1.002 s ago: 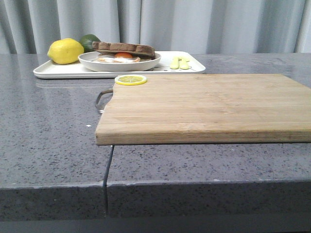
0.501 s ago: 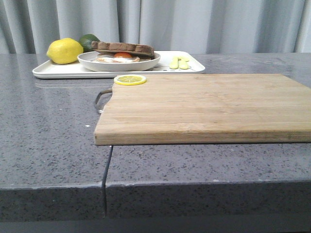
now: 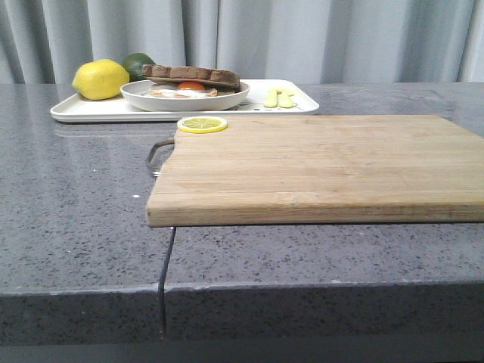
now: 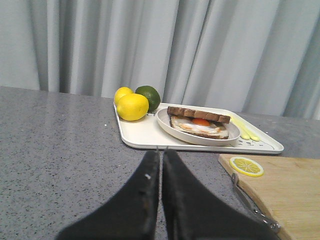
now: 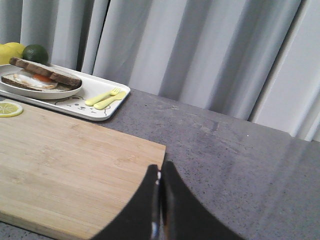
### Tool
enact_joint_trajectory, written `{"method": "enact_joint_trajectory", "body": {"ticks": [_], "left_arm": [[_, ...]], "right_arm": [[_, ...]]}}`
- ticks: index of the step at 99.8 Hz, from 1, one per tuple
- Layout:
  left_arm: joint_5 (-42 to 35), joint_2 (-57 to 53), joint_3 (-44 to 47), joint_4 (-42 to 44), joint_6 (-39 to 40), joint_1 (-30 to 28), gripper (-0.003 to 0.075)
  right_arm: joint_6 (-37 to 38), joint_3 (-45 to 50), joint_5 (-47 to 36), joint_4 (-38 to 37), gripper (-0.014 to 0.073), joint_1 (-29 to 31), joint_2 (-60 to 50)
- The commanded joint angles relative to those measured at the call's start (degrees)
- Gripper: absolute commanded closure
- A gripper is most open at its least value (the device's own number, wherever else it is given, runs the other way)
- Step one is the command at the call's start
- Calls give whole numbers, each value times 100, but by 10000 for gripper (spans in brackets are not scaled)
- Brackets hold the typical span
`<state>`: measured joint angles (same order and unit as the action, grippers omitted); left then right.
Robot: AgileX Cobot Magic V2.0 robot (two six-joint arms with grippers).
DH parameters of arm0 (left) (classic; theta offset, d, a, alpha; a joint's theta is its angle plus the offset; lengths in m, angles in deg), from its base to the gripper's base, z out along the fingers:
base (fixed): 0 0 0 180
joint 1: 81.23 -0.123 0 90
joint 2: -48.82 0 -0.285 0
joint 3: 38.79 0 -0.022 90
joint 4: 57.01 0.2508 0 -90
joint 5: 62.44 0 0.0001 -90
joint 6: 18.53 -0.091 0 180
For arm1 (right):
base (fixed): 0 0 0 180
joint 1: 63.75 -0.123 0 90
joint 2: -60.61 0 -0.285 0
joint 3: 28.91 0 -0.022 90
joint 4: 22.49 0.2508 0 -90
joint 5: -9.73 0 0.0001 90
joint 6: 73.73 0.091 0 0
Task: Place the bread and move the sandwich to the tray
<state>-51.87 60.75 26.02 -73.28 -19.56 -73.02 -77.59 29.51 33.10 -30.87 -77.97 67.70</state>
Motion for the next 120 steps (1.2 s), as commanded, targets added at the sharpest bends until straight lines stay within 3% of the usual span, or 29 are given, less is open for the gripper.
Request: {"method": "enact_joint_trajectory", "body": {"ticks": [1, 49, 73, 105, 120], "left_arm": [[-422, 59, -158, -20, -6, 49, 739], [-422, 59, -158, 5, -6, 49, 739], [-152, 43, -135, 1467, -6, 29, 739], [-190, -650, 774, 1752, -6, -852, 739], [-298, -636, 1120, 1752, -6, -987, 739]], "right_arm": [[-23, -123, -447, -17, 661, 31, -71], [-23, -123, -452, -17, 661, 31, -71], [-23, -123, -452, -17, 661, 31, -71], [-23, -123, -452, -17, 661, 31, -71], [-23, -123, -447, -17, 661, 31, -71]]}}
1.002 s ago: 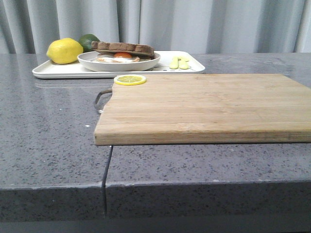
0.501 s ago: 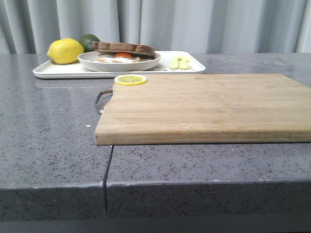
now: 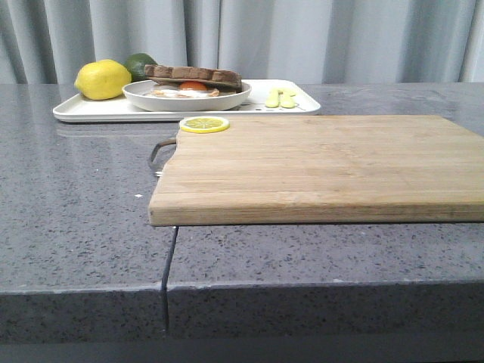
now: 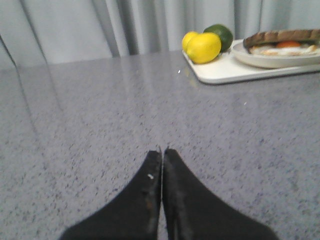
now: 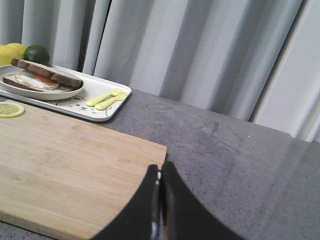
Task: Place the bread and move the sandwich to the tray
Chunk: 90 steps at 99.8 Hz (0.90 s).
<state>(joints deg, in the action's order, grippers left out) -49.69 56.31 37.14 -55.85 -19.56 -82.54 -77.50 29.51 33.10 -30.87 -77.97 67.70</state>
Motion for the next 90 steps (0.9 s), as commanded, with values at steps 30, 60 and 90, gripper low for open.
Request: {"method": "enact_joint_trajectory", "body": {"ticks": [30, 60, 90], "left_arm": [[-963, -192, 216, 21, 102, -35, 739], [-963, -192, 216, 10, 102, -35, 739], [-963, -192, 216, 10, 102, -35, 739]], "right_arm": [[-33, -123, -453, -17, 661, 31, -71], [-33, -123, -453, -17, 661, 31, -71], [-33, -123, -453, -17, 661, 31, -71]]}}
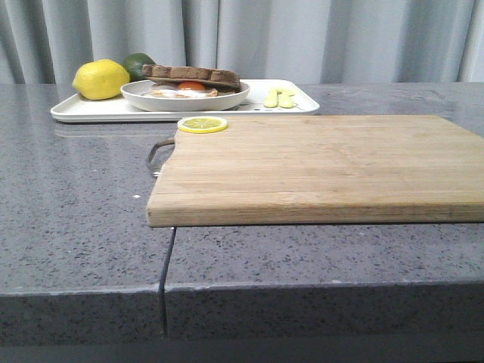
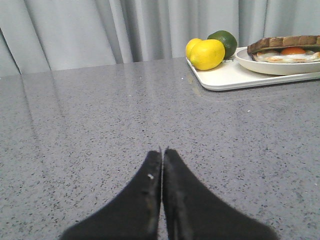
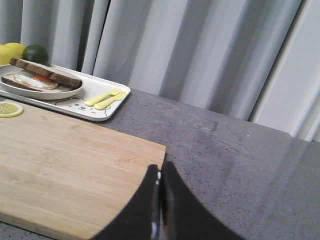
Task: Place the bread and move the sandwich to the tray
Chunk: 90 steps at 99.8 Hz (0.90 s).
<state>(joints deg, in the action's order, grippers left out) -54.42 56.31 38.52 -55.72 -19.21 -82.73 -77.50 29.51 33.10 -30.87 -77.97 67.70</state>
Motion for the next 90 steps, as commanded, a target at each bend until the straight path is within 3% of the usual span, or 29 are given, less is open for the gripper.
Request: {"method": "enact_joint_trajectory", "body": {"ticks": [1, 62, 90], "left_arm": [[-490, -192, 79, -3, 67, -16, 739], [-490, -192, 79, -3, 67, -16, 739], [-490, -192, 79, -3, 67, -16, 739]], "right_arm": [[-33, -123, -453, -17, 661, 31, -71], [-33, -8, -492, -17, 661, 31, -71], [615, 1051, -1539, -17, 661, 517, -71]]}}
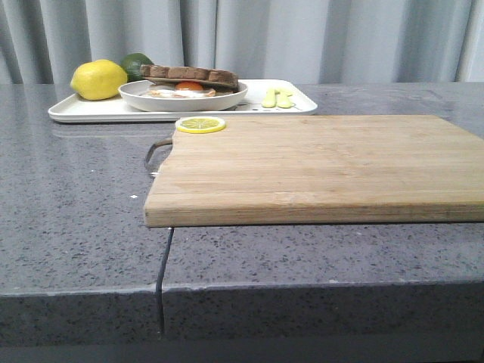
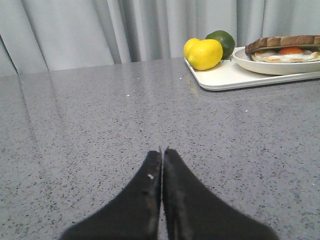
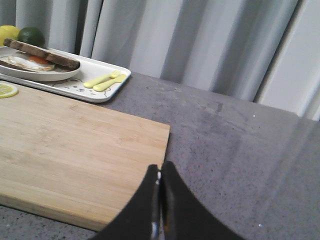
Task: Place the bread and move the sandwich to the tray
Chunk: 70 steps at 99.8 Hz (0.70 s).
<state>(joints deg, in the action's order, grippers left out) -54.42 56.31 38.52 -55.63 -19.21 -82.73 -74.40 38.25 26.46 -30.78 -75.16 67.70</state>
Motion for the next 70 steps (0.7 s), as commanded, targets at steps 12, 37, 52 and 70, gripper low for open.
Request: {"method": "enact_joint_trajectory", "body": {"ticks": [12, 37, 52, 70], "left_arm": [[-490, -192, 79, -12, 67, -16, 739], [-490, -192, 79, -12, 67, -16, 739], [-490, -192, 79, -12, 67, -16, 739], [-490, -192, 79, -12, 67, -16, 739]], "right_arm": [[636, 638, -1481, -26, 661, 494, -71], [655, 1158, -1951, -26, 661, 518, -71], [655, 1163, -1931, -52, 661, 518, -71], [655, 1163, -1931, -52, 661, 518, -71]]}}
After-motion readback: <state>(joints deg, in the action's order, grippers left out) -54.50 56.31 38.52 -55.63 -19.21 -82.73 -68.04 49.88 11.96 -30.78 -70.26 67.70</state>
